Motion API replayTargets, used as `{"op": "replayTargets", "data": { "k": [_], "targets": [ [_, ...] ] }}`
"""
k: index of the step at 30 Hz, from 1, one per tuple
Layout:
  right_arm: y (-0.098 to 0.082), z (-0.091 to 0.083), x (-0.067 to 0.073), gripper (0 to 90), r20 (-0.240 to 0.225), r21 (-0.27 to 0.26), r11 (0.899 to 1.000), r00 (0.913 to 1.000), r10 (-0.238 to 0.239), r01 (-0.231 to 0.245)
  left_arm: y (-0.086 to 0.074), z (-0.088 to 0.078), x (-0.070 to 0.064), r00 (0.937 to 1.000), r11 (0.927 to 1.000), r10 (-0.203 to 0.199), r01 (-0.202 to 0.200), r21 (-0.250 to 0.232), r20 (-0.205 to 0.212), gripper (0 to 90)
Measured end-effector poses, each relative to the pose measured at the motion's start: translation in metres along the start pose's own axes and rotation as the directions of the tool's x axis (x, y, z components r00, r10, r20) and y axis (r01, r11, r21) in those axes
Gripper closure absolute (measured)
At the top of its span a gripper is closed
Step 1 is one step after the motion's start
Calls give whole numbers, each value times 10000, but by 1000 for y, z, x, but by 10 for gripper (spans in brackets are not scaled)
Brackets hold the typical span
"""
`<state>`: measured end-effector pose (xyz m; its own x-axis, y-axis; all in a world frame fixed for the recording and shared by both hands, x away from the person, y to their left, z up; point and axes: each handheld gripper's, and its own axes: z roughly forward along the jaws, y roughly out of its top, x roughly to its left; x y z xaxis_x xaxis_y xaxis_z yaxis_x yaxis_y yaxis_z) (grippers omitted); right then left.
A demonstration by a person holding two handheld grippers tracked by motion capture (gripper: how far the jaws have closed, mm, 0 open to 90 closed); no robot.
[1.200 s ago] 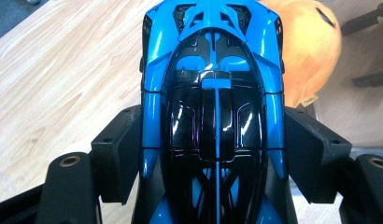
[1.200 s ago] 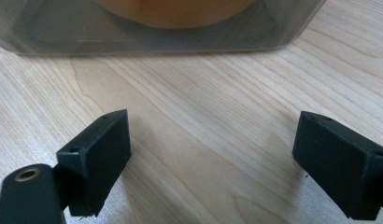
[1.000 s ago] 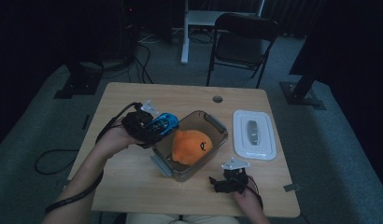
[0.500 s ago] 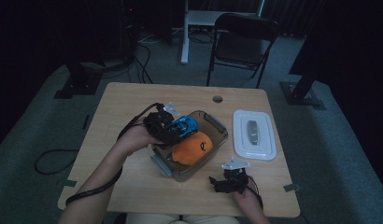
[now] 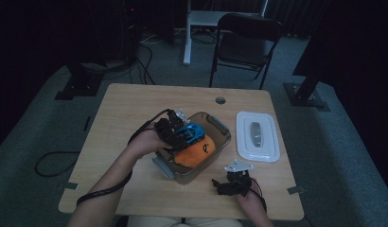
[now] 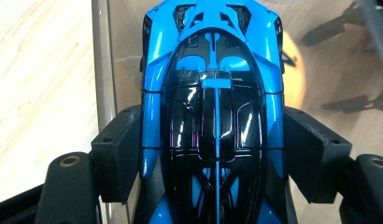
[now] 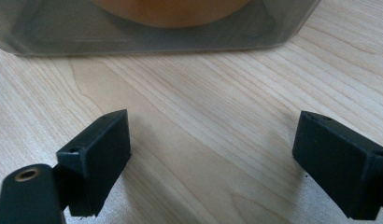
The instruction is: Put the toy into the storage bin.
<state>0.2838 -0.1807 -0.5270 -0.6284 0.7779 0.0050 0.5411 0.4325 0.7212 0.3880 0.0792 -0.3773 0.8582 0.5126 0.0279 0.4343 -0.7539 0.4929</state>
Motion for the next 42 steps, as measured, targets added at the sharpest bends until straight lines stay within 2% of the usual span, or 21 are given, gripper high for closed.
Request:
{"op": "replayTargets", "data": {
  "k": [7, 14, 17, 22, 25, 26, 28, 32, 34, 39, 42],
  "targets": [
    [0, 0, 0, 109, -13, -2, 10000, 10000, -1, 1, -2, 10, 3, 9999, 9998, -117, 116, 139, 65, 284],
    [0, 0, 0, 110, -29, -6, 10000, 10000, -5, 5, -3, 10, 2, 9999, 9996, 159, -157, 250, -53, 278],
    [0, 0, 0, 109, -22, 5, 10000, 10000, -26, 26, -4, 6, 2, 9995, 9999, 131, -132, 30, 303, 198],
    [0, 0, 0, 109, -28, 10, 10000, 10000, -32, 32, -3, -5, -1, 9991, 9991, 387, -384, -193, 182, 111],
    [0, 0, 0, 110, -30, 9, 10000, 10000, -31, 31, -3, -9, -1, 9991, 9986, 406, -402, -331, 113, 107],
    [0, 0, 0, 109, -26, 8, 10000, 10000, -42, 42, -6, -15, 1, 9995, 9974, 286, -279, -659, 93, 107],
    [0, 0, 0, 109, -36, 12, 10000, 10000, -42, 42, -9, -19, 4, 9996, 9944, 229, -244, -1026, -155, 105],
    [0, -1, 0, 110, -54, 24, 10000, 10000, -70, 71, -16, -28, 14, 9996, 9854, 25, -73, -1701, -286, 107],
    [0, -1, 0, 110, -56, 51, 10000, 10000, -77, 77, -20, -29, 20, 9995, 9827, -166, 117, -1847, -252, 107],
    [0, -1, 0, 109, -71, 83, 9999, 9999, -100, 101, -30, -28, 34, 9958, 9799, -583, 436, -1945, -705, 107],
    [0, -1, 0, 109, -76, 87, 9999, 9999, -103, 104, -37, -27, 43, 9926, 9725, -898, 696, -2223, -821, 107]
  ]
}}
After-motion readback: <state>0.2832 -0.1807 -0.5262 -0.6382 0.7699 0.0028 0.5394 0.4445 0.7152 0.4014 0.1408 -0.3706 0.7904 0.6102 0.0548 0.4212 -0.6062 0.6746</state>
